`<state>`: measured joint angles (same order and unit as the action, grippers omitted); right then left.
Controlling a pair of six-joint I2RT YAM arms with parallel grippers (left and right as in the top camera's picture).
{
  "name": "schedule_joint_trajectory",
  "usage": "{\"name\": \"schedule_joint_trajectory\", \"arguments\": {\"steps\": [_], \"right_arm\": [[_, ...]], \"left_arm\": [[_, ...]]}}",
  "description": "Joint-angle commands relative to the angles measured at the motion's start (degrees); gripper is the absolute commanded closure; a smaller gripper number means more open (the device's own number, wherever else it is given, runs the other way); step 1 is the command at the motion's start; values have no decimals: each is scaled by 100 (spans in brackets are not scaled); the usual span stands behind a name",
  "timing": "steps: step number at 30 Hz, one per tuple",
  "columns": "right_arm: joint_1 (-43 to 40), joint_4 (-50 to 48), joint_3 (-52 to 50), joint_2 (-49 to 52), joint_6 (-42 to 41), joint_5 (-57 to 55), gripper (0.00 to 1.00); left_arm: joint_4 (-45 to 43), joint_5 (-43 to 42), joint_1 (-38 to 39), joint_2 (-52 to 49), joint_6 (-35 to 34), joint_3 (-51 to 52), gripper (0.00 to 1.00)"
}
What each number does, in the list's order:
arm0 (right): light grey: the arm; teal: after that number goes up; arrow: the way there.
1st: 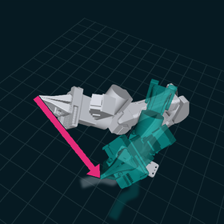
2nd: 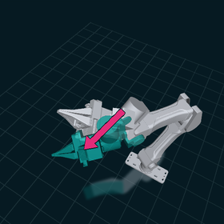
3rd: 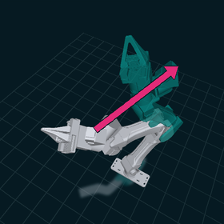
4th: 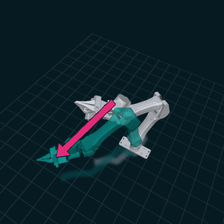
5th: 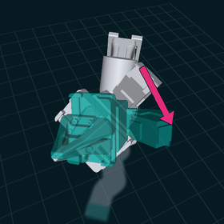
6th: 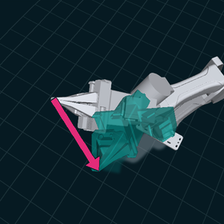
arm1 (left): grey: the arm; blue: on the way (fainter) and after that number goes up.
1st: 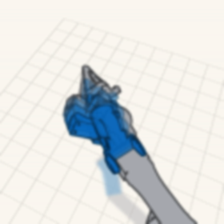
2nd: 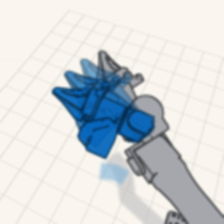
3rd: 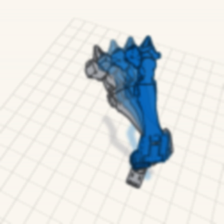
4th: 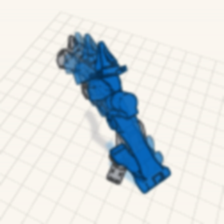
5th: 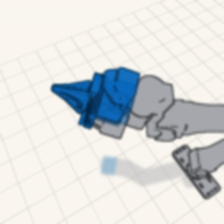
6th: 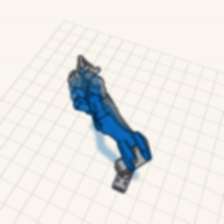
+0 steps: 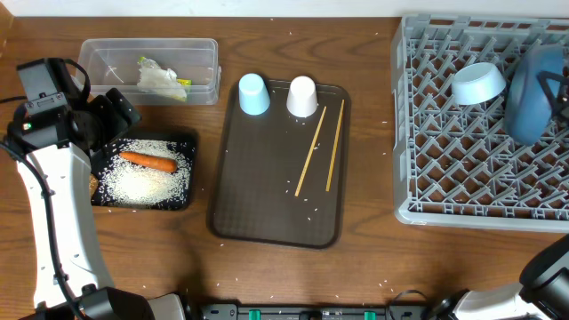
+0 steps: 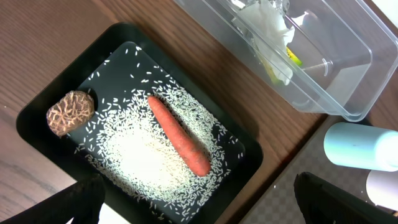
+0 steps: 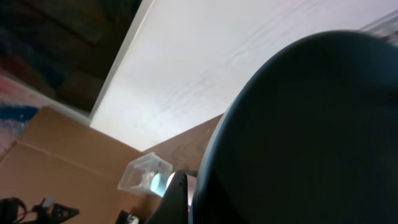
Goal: Sort waste into correct bins and load items into the dishwasher rack
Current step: 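Lower the blue plate upright into the dish rack slots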
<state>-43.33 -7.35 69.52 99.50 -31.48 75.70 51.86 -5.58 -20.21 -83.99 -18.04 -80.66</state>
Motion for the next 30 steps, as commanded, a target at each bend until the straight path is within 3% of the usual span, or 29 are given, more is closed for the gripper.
{"name": "schedule_joint_trajectory", "arguments": {"steps": [1, 3, 10, 15, 22, 30], "right_arm": [[-199, -13, 2, 37, -17, 151, 85], [-234, -13, 2, 35, -20, 151, 71], [-376, 2, 2, 24, -57, -35, 52], [-516, 450, 2, -105, 33, -557, 66], [-466, 1698, 15, -426, 988, -1412, 61], [413, 3327, 221, -1349, 2100, -3738, 56]], "left_arm": [[-2, 28, -24, 39, -28, -83, 2], [-2, 28, -24, 39, -28, -83, 2], [-2, 28, -24, 39, -28, -83, 2], [-2, 28, -24, 39, -31, -83, 2], [-2, 28, -24, 39, -28, -83, 2], [-2, 28, -24, 39, -31, -83, 2]]}}
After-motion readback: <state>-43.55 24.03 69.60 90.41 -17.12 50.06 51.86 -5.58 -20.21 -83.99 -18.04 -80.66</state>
